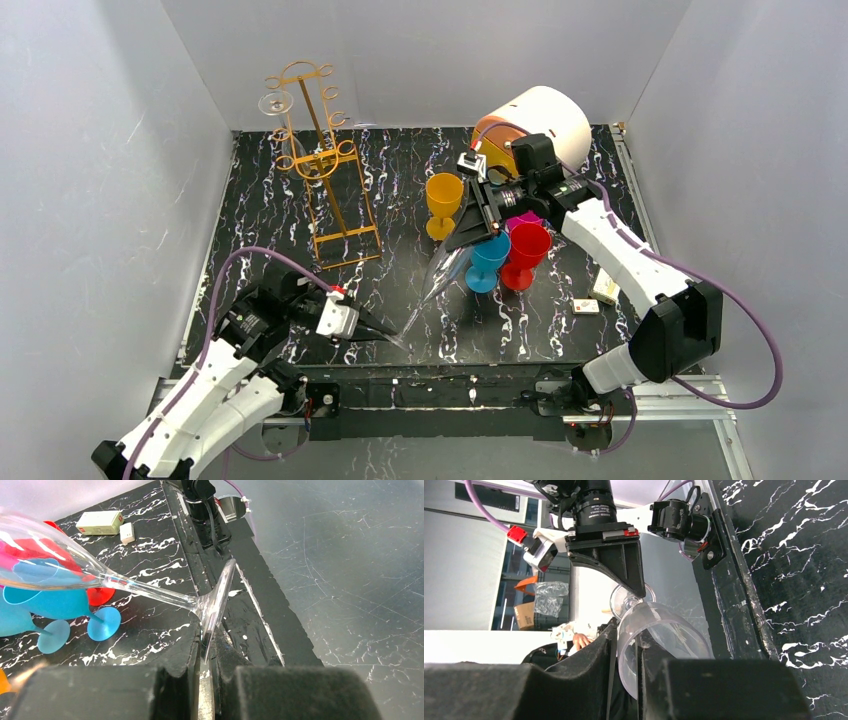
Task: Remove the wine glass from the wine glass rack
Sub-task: Place the wine glass at the center of the board.
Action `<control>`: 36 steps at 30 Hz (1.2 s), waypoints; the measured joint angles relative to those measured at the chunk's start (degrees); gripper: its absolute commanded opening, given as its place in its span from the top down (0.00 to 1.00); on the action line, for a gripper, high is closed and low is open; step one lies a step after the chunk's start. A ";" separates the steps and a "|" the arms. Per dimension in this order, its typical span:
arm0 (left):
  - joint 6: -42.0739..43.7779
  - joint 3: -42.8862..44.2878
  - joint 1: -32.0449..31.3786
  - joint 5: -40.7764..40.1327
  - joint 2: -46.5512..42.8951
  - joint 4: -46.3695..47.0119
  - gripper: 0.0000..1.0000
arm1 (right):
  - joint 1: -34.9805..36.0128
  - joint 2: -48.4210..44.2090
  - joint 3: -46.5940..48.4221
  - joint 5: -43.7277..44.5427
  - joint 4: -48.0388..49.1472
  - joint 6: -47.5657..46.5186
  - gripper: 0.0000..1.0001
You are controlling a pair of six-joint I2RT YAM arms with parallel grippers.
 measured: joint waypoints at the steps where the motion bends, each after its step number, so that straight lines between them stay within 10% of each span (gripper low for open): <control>1: 0.48 0.31 -0.02 -0.26 0.26 -0.55 1.00 | 0.02 0.09 0.59 0.55 -1.62 -1.53 0.77; 11: 2.16 1.84 -0.13 -1.86 0.87 -4.68 1.00 | 0.04 0.09 0.87 1.27 -7.19 -6.75 0.63; 18: 2.21 2.56 -0.22 -2.93 0.42 -6.12 1.00 | 0.35 -1.44 0.76 1.22 -7.30 -7.19 0.98; 31: 3.26 2.56 -0.44 -2.99 -0.68 -7.82 1.00 | 0.72 -5.60 -3.76 0.98 -2.67 -1.90 0.99; 36: 3.45 2.56 -0.44 -3.43 -1.27 -8.20 0.75 | 1.03 -5.62 -3.91 1.20 -1.77 -1.62 0.99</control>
